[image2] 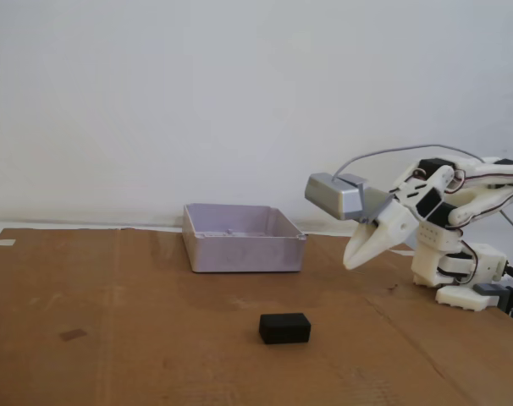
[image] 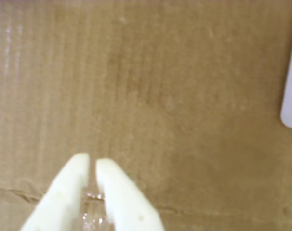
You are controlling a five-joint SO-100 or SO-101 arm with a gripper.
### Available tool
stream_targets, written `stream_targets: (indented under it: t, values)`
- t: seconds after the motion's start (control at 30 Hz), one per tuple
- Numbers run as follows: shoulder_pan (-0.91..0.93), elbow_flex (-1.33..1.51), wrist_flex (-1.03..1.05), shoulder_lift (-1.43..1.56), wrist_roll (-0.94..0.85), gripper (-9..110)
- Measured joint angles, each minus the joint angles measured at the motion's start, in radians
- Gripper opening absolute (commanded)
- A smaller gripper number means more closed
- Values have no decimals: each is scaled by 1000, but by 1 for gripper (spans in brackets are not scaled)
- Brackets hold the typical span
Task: Grasp a block and put it in the box.
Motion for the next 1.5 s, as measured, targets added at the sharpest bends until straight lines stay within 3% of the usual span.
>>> stream_targets:
  t: [1.3,1.5]
  values:
    - [-115,-569,-238,-868,0,0]
    - [-153,-609,-365,-992,0,0]
